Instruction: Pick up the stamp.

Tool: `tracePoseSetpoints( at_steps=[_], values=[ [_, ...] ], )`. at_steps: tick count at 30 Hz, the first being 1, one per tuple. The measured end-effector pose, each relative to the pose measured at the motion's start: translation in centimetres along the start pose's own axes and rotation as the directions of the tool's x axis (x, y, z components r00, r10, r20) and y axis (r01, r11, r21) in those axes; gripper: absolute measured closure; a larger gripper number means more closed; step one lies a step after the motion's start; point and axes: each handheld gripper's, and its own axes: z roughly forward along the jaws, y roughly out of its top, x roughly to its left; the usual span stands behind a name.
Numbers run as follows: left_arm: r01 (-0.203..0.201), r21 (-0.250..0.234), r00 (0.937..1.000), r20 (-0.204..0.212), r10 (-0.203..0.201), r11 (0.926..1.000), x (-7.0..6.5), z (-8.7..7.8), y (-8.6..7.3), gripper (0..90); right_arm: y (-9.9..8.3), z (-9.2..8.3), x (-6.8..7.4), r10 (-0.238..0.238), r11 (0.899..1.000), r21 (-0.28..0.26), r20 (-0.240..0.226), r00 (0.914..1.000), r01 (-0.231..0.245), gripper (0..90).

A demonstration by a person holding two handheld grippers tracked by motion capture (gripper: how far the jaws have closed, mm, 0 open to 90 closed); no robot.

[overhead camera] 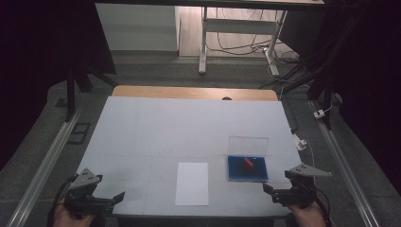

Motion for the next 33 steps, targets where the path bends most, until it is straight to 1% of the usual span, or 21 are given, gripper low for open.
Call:
tracePoseSetpoints(
  at_steps=[5,7,12,18,25,30,33],
  values=[
    [0.013,-0.009,0.9995,0.028,-0.013,0.9999,0.29,-0.05,-0.06,0.4,0.03,0.12,0.04,-0.004,1.000,0.010,-0.009,1.0000,0.004,0.0],
    [0.015,-0.006,0.9994,0.031,-0.015,0.9999,0.34,-0.02,-0.05,0.7,0.03,0.15,0.07,-0.011,1.000,0.014,-0.018,0.9998,0.012,0.0],
    [0.007,0.005,0.9994,0.033,-0.007,1.0000,0.27,0.08,-0.01,1.0,0.07,0.26,0.26,-0.028,0.999,0.024,-0.027,0.9992,0.029,0.0],
    [0.006,0.014,0.9992,0.039,-0.007,0.9999,0.22,0.17,0.01,1.1,0.10,0.39,0.40,-0.046,0.998,0.036,-0.031,0.9984,0.047,0.0],
    [-0.001,0.025,0.9995,0.033,0.000,0.9997,0.15,0.30,0.09,1.3,0.09,0.34,0.50,-0.055,0.998,0.036,-0.032,0.9980,0.056,0.0],
    [0.004,0.026,0.9994,0.033,-0.005,0.9997,0.24,0.31,0.10,1.4,0.13,0.36,0.55,-0.060,0.997,0.045,-0.028,0.9978,0.061,0.0],
    [0.010,0.021,0.9993,0.035,-0.010,0.9997,0.27,0.28,0.08,1.4,0.14,0.38,0.65,-0.072,0.996,0.045,-0.027,0.9970,0.073,0.0]
  ],
)
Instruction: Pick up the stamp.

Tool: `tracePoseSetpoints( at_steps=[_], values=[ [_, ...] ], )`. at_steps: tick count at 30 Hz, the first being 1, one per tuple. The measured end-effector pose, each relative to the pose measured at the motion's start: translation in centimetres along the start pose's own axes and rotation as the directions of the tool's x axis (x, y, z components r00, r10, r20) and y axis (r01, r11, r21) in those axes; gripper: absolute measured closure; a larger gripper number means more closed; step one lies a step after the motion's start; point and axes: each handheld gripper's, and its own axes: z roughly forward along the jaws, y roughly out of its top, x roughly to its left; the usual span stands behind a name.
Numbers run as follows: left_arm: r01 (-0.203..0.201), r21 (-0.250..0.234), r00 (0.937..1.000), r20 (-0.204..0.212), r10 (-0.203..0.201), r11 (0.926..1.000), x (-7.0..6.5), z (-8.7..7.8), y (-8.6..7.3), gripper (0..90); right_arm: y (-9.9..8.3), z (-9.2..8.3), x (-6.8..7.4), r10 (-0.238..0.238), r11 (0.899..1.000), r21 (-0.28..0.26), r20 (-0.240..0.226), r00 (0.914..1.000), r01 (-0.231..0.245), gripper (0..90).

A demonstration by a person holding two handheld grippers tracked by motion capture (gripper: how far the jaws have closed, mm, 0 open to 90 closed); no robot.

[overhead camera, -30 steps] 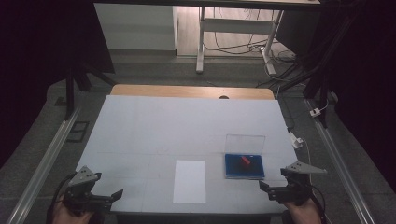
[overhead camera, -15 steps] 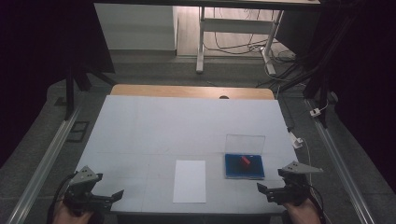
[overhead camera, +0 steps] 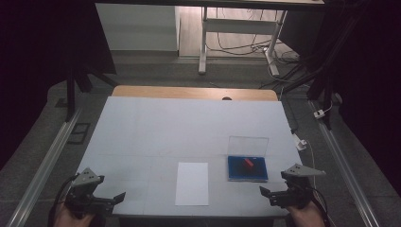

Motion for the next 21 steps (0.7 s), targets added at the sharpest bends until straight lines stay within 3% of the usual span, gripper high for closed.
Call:
tracePoseSetpoints(
  at_steps=[21],
  values=[
    [0.010,0.006,0.9999,-0.004,-0.010,0.9999,0.08,0.05,0.02,1.5,0.94,0.17,0.50,-0.073,0.997,-0.041,0.004,0.9973,0.073,0.0]
  ],
)
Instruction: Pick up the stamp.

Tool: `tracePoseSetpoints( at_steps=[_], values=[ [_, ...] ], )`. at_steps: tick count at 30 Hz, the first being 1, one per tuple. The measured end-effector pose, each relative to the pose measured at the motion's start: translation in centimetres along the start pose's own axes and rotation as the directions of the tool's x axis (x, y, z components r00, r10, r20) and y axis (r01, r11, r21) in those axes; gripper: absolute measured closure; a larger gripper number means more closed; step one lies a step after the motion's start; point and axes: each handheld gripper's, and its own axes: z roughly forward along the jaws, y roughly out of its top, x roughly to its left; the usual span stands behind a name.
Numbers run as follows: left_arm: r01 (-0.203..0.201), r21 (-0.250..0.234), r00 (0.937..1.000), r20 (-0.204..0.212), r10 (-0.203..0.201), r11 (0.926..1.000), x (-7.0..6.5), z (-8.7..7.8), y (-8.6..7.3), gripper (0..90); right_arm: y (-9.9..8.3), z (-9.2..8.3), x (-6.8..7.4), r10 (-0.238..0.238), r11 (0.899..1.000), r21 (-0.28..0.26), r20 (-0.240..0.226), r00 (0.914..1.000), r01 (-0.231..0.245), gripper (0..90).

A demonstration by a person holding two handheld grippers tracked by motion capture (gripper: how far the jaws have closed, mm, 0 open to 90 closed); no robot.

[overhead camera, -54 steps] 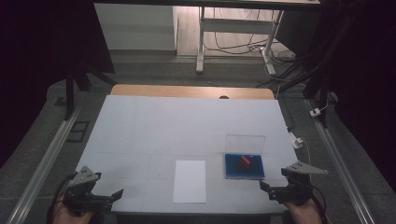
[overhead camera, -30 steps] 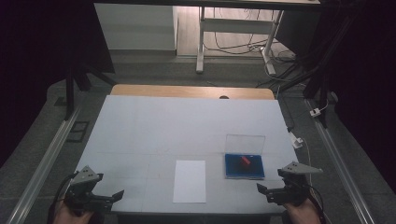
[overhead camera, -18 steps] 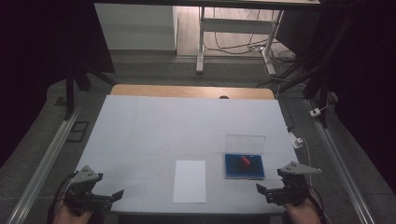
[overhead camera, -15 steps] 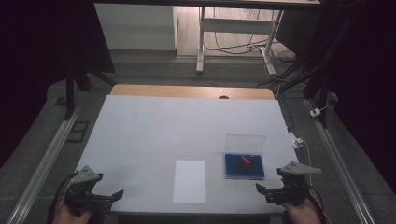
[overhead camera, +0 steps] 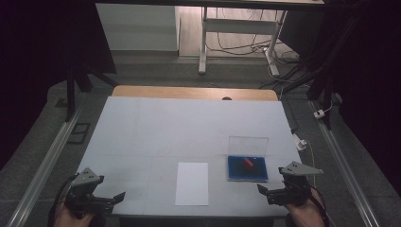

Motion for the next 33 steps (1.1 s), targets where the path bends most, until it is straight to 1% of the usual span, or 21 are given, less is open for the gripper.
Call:
tracePoseSetpoints(
  at_steps=[2,4,9,10,12,17,18,20,28,29,31,33],
  values=[
    [0.001,0.001,1.0000,-0.002,-0.001,1.0000,0.0,0.0,0.0,1.5,0.0,0.1,0.0,-0.010,1.000,-0.025,-0.002,0.9999,0.010,0.0],
    [0.000,0.000,1.0000,-0.001,0.000,1.0000,0.0,0.0,0.0,1.5,0.2,0.2,0.0,-0.010,0.999,-0.032,-0.011,0.9999,0.010,0.0],
    [0.001,0.000,1.0000,-0.002,-0.001,1.0000,0.0,0.0,0.0,1.5,0.5,0.6,0.1,-0.017,0.999,-0.031,-0.010,0.9998,0.016,0.0],
    [0.001,0.000,1.0000,-0.002,-0.001,1.0000,0.0,0.0,0.0,1.4,0.6,0.8,0.1,-0.009,1.000,-0.029,-0.019,0.9998,0.009,0.0],
    [0.001,-0.001,1.0000,-0.002,-0.001,1.0000,0.0,0.0,0.0,1.4,0.7,0.9,0.1,-0.013,0.999,-0.030,-0.019,0.9997,0.012,0.0],
    [0.002,0.000,1.0000,-0.003,-0.002,1.0000,0.0,0.0,0.0,1.3,0.9,1.5,0.2,0.001,1.000,-0.017,-0.037,0.9993,-0.002,0.0],
    [0.002,0.000,1.0000,-0.003,-0.002,1.0000,0.0,0.0,0.0,1.3,1.0,1.6,0.2,-0.005,1.000,-0.007,-0.035,0.9994,0.005,0.0],
    [0.003,0.000,1.0000,-0.003,-0.003,1.0000,0.0,0.0,0.0,1.4,1.1,1.9,0.2,-0.015,1.000,-0.007,-0.040,0.9991,0.015,0.0],
    [0.004,0.002,1.0000,-0.003,-0.004,1.0000,0.0,0.1,0.1,1.3,1.7,3.1,0.3,-0.030,0.999,0.032,-0.035,0.9989,0.031,0.0],
    [0.004,0.002,1.0000,-0.004,-0.004,1.0000,0.0,0.1,0.1,1.3,1.9,3.5,0.3,-0.036,0.998,0.045,-0.031,0.9989,0.037,0.0],
    [0.005,0.002,1.0000,-0.003,-0.005,1.0000,0.0,0.1,0.1,1.4,2.0,3.6,0.3,-0.041,0.998,0.050,-0.031,0.9987,0.042,0.0],
    [0.005,0.003,1.0000,-0.004,-0.005,1.0000,0.0,0.1,0.1,1.4,2.2,4.0,0.3,-0.057,0.997,0.059,-0.031,0.9979,0.059,0.0]
  ],
)
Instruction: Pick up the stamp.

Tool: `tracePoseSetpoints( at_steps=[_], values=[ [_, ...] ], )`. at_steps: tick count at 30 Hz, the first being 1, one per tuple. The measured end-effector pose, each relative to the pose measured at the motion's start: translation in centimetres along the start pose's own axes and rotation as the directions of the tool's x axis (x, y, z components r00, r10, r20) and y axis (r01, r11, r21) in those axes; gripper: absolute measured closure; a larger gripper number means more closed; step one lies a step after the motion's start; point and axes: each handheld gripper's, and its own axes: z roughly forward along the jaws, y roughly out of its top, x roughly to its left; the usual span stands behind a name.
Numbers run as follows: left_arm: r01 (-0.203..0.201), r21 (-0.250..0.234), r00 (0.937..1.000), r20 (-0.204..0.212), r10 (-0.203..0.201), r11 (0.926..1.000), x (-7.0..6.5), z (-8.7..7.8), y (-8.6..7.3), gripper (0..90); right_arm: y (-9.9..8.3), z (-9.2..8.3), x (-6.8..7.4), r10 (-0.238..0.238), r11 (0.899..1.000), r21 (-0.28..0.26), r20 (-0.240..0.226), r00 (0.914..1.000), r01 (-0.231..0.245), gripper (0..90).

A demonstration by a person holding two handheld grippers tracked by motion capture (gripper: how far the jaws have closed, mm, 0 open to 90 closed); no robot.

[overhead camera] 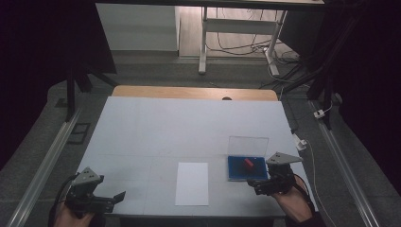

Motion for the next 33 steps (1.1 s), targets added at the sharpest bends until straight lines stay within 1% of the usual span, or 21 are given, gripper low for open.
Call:
tracePoseSetpoints(
  at_steps=[1,6,7,14,16,23,24,26,28,29,30,31,33],
  values=[
    [0.000,0.000,1.0000,0.001,0.000,1.0000,0.0,0.0,0.0,1.4,0.2,0.4,0.0,-0.008,1.000,0.010,0.001,1.0000,0.008,0.0],
    [0.000,0.001,1.0000,0.000,0.000,1.0000,0.0,0.0,0.0,1.4,0.6,1.1,-0.2,-0.010,1.000,0.026,0.002,0.9999,0.010,0.0],
    [0.001,0.001,1.0000,0.001,-0.001,1.0000,0.0,0.0,0.0,1.4,0.8,1.5,-0.3,-0.014,0.999,0.039,0.002,0.9999,0.014,0.0],
    [0.002,0.001,1.0000,0.001,-0.002,1.0000,0.0,0.0,0.0,1.4,1.3,2.5,-0.6,-0.019,0.999,0.050,-0.008,0.9998,0.020,0.0],
    [0.003,0.002,1.0000,0.001,-0.003,1.0000,0.0,0.0,0.0,1.4,1.4,3.1,-0.9,-0.023,0.997,0.067,-0.002,0.9997,0.023,0.0],
    [0.004,0.003,1.0000,0.002,-0.004,1.0000,0.0,0.0,0.0,1.4,1.7,4.0,-1.3,-0.023,0.997,0.078,0.013,0.9997,0.022,0.0],
    [0.004,0.003,1.0000,0.002,-0.004,1.0000,0.1,0.0,0.0,1.4,1.8,4.1,-1.4,-0.026,0.996,0.083,0.011,0.9996,0.025,0.0],
    [0.004,0.003,1.0000,0.002,-0.004,1.0000,0.1,0.0,0.0,1.4,1.9,4.7,-1.4,-0.039,0.995,0.097,0.021,0.9990,0.036,0.0],
    [0.003,0.003,1.0000,0.002,-0.003,1.0000,0.0,0.0,0.0,1.4,1.9,5.0,-1.4,-0.041,0.993,0.108,0.024,0.9989,0.038,0.3],
    [0.003,0.003,1.0000,0.003,-0.003,1.0000,0.0,0.0,0.0,1.4,1.9,5.0,-1.4,-0.041,0.993,0.110,0.025,0.9988,0.038,2.8],
    [0.002,0.003,1.0000,0.002,-0.002,1.0000,0.0,0.0,0.0,1.4,1.9,5.0,-1.4,-0.041,0.993,0.110,0.025,0.9988,0.038,2.8],
    [0.003,0.003,1.0000,0.003,-0.003,1.0000,0.0,0.0,0.0,1.4,2.0,5.0,-1.6,-0.036,0.993,0.111,0.019,0.9992,0.033,9.3],
    [0.002,0.002,1.0000,0.003,-0.002,1.0000,0.0,0.0,0.0,1.4,2.1,4.9,-1.6,-0.041,0.993,0.112,0.009,0.9991,0.040,17.4]
  ],
)
